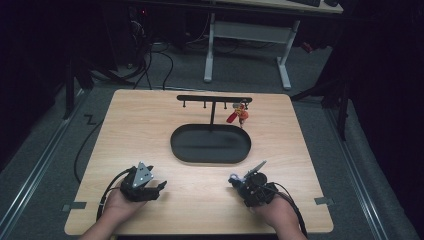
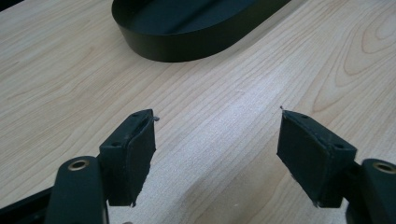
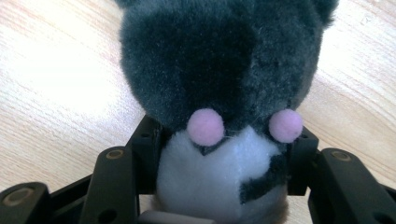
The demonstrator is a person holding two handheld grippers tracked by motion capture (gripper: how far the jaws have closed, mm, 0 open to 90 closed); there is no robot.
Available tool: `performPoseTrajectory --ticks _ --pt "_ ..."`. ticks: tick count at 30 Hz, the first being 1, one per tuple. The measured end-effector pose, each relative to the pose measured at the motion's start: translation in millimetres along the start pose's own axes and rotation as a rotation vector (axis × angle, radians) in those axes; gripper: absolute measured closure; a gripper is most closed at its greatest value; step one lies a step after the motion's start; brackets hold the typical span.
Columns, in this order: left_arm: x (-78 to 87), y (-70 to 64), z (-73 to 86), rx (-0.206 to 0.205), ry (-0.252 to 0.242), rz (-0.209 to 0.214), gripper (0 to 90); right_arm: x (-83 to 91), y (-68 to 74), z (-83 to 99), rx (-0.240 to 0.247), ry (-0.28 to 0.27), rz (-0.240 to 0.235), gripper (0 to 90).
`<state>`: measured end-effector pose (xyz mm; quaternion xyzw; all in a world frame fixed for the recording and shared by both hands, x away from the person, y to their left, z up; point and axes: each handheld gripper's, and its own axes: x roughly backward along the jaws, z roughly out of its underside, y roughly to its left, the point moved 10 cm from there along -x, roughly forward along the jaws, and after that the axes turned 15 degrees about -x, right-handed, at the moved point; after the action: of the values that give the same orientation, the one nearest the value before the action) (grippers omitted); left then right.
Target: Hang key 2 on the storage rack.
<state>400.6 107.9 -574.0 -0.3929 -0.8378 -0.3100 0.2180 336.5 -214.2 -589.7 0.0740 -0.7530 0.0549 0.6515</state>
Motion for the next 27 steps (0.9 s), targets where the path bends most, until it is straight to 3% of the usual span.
performPoseTrajectory --ticks 3,8,14,18,27 --pt "-3.0 -1.0 -2.4 -0.001 -0.004 0.013 28.7 0.3 -0.5 1.1 0.022 -0.001 0.001 46.6" --pt "-2.6 -4.9 -3.9 -0.020 -0.005 0.018 28.3 3.6 2.7 0.2 0.011 -0.002 -0.008 47.3" --pt "-3.2 -1.5 -4.0 0.009 -0.014 0.022 27.1 19.3 9.6 -5.5 0.046 -0.014 -0.012 47.6" --pt "-1.2 -0.6 -3.2 -0.001 -0.016 0.015 27.0 27.1 13.0 -8.8 0.039 -0.019 -0.041 47.6" --pt "1.5 -1.6 4.2 0.027 -0.004 0.028 27.4 47.1 14.0 -16.1 0.034 -0.025 -0.082 47.7"
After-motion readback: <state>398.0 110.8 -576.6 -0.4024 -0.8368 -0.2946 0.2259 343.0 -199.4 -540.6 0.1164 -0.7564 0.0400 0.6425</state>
